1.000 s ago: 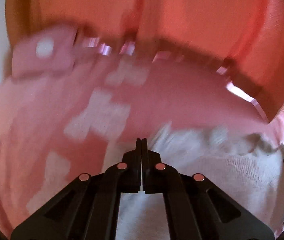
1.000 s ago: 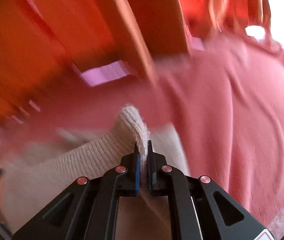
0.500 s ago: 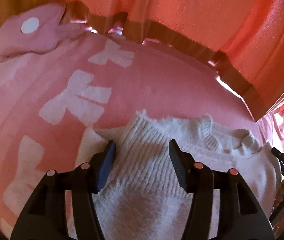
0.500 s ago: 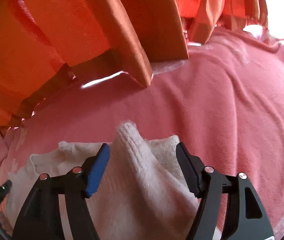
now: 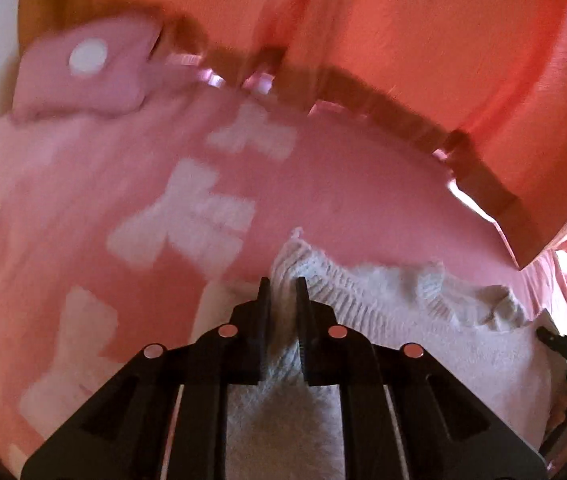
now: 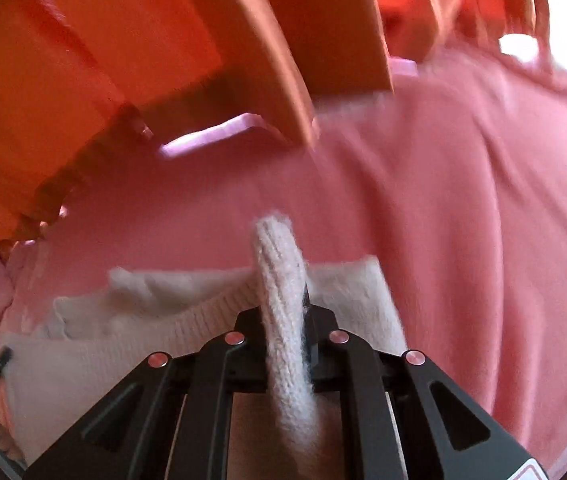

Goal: Fold small clothes

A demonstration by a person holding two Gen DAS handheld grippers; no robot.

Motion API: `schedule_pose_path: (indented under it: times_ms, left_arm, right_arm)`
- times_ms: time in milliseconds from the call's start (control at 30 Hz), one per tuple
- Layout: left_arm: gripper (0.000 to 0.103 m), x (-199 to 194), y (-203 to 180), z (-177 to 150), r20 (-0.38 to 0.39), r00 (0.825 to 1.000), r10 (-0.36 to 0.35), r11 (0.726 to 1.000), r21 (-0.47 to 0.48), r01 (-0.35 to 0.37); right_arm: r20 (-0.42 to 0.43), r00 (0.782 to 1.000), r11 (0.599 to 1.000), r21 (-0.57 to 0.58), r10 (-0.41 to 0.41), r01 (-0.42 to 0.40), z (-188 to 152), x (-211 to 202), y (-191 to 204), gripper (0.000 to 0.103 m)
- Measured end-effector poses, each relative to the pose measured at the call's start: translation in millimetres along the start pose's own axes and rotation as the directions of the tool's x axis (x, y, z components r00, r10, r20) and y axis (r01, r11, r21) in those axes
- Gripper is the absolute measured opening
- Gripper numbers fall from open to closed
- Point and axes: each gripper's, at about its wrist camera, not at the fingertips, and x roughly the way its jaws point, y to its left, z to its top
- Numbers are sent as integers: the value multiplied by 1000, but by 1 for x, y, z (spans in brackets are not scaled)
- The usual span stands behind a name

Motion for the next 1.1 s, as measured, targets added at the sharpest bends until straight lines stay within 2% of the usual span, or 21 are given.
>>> schedule_pose_path:
  times_ms: [67,100,133,167,200,267,333,367,500,567,667,700,767,800,867,933,967,1000,1033,1067,1100]
  left_arm:
    - [11,-10,-7,3,47,999,9,999,41,-11]
    - [11,-10,-10,2,56,998,22,998,63,-25]
    - [11,-7,-13,0,51,998,42,995,85,-46]
    - [11,1,-13,-3,18,999,51,994,92,-53]
    - [11,6,-12,-5,-5,999,51,995,87,-50]
    - [11,8,-9,-7,-18,999,42,995,86,-40]
    - [12,6,-9,-5,-16,999,38,996,83,-37]
    - [12,4,-10,-6,-15,999,42,996,85,-41]
    - [16,-3,-18,-7,8,996,90,990,108,-90]
    - [17,-16,-24,-6,45,995,86,990,112,-90]
    - [23,-42,-39,-6,117,992,55,989,127,-70]
    - [26,-47,-44,-7,128,991,31,990,136,-48]
    - [29,-56,-57,-13,131,991,-42,984,176,19]
    - [35,-56,-66,-20,107,991,-83,974,217,59]
    - [40,-49,-77,-32,64,995,-81,961,271,61]
    - [40,-27,-78,-42,-7,1000,0,949,315,2]
    - [40,-13,-72,-45,-49,997,53,947,319,-35]
    - [39,-7,-67,-45,-70,995,72,949,313,-46]
    - [39,-3,-61,-43,-86,994,62,954,298,-33]
    - [39,-4,-55,-41,-91,995,43,959,281,-15]
    - [39,-6,-50,-36,-86,996,40,964,266,-16]
  right_arm:
    - [96,994,998,-24,60,-58,5,-24,6,10]
    - [91,995,999,-39,34,-31,4,-21,7,10]
    - [47,999,999,-49,-15,17,1,-8,5,10]
    - [-56,996,996,-52,-72,69,-6,16,0,10]
    - [-93,993,996,-45,-76,72,-10,27,-6,10]
    - [-71,995,997,-44,-65,62,-3,21,-7,11]
    - [-53,995,997,-16,-82,81,0,9,-5,16]
    - [-33,996,996,-4,-88,88,1,3,-3,18]
    - [161,985,998,-6,-56,58,4,-45,14,27]
    - [189,981,998,-58,33,-22,0,-58,31,29]
    - [121,978,968,-203,173,-146,-23,-66,77,29]
    - [68,974,945,-266,218,-192,-34,-65,96,29]
    - [-64,952,882,-361,301,-303,-57,-58,131,29]
    - [-138,936,851,-390,324,-352,-69,-53,145,29]
    - [-277,912,804,-440,303,-401,-94,-35,167,27]
    - [-353,918,789,-504,181,-350,-108,-13,171,22]
    - [-351,925,799,-511,143,-317,-106,-7,164,17]
    - [-352,923,822,-471,158,-320,-94,-3,150,13]
    - [-348,923,847,-429,167,-315,-85,-4,138,10]
    - [-316,935,900,-342,163,-272,-68,-4,113,10]
    - [-283,949,933,-285,138,-220,-58,-6,92,11]
